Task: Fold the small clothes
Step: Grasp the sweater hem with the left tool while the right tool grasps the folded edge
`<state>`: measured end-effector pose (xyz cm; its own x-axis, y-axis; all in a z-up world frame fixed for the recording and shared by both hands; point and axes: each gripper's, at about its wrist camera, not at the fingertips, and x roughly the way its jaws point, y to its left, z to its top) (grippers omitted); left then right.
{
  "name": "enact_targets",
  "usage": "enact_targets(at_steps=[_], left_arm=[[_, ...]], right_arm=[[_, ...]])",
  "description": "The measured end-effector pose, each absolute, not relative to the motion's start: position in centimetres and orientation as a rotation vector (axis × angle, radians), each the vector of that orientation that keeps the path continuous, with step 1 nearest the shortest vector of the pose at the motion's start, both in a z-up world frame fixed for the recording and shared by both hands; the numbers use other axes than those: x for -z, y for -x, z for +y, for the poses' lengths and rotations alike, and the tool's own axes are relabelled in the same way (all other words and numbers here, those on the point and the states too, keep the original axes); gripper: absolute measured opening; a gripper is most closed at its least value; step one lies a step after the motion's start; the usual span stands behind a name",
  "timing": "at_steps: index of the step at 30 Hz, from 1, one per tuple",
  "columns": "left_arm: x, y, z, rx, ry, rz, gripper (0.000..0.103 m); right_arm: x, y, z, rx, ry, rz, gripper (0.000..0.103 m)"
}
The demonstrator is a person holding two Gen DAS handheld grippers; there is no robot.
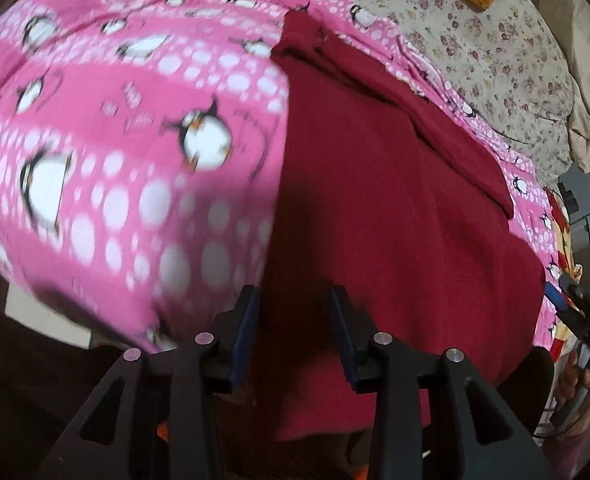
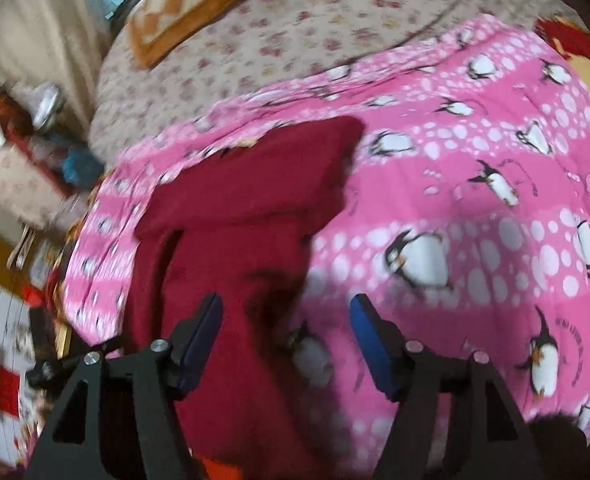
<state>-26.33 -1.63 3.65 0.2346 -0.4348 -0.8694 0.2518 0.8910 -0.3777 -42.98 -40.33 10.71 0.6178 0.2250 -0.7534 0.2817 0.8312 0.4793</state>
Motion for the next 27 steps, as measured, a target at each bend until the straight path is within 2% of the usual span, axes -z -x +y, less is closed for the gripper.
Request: enact_targets(at_steps=[6,11,24,25,27], left_arm=[[-1.1,29.3,-0.3,0.464,0.185,1.318,0.023],[1.2,30.8,-0.1,0.472,0.202,1.376,0.026],[2.9,30.1,-0.1,0.462,0.334,1.417,0.026],[3.0,30.1,0.2,0.469,0.348,1.425,0.025],[3.0,30.0,0.5,0.508,0.389,1.437,0.008]], right_arm=[[-9.9,45.0,-37.8,-0.031,-0.552,1.006,0.075],[-7.7,46.0,-36.6,-0.050,-0.540,1.096,0.075],[-5.0,46.0,-34.5,-0.075,-0.523,1.185,0.078],[-4.9,46.0,-34.6,-0.076,-0.530,1.186,0.078],[-4.7,46.0,-34.8,-0.078,-0.549,1.179,0.078]])
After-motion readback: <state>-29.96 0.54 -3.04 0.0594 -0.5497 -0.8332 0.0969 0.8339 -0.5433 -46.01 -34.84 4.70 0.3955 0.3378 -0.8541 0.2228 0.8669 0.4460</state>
